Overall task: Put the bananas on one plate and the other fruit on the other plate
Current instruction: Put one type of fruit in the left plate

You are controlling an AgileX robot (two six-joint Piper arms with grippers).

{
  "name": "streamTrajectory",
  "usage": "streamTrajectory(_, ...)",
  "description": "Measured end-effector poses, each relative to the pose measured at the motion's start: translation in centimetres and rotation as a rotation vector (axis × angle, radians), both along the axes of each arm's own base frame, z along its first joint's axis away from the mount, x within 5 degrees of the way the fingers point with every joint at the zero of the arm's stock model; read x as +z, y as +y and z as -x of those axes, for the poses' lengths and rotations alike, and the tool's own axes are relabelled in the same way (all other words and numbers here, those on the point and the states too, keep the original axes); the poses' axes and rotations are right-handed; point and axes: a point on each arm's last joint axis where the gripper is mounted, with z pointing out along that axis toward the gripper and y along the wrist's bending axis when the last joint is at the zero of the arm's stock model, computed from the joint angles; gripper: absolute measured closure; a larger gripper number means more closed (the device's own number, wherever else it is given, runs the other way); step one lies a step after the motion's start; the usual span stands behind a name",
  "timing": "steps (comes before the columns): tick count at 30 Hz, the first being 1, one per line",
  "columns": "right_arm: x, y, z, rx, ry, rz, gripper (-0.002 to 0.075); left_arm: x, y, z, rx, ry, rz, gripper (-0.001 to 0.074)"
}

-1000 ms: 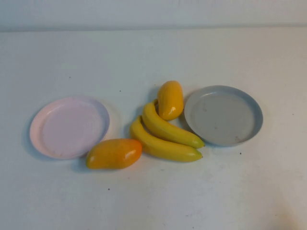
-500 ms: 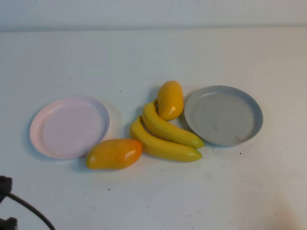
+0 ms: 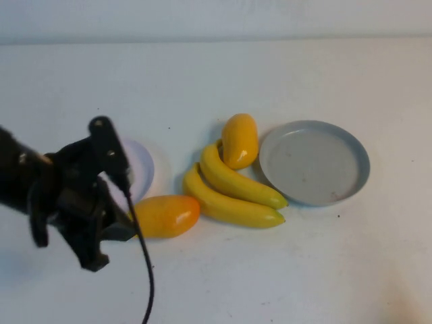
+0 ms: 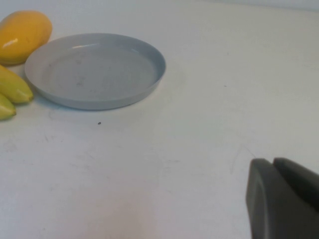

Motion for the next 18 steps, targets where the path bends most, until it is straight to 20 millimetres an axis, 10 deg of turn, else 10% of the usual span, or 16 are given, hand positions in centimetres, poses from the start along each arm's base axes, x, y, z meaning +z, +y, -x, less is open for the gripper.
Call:
streamTrajectory(10,0.0,0.0,0.0,0.0,0.0,0.0,0.0742,-1.6,-6.7,-6.1,-0.186,0.06,-0.179,0.0647)
streamTrajectory(18,0.0,0.0,0.0,0.0,0.0,0.0,0.0741,-3.8,-7.6,-8.6,-0.199,-0.007,-0.254,0.0121)
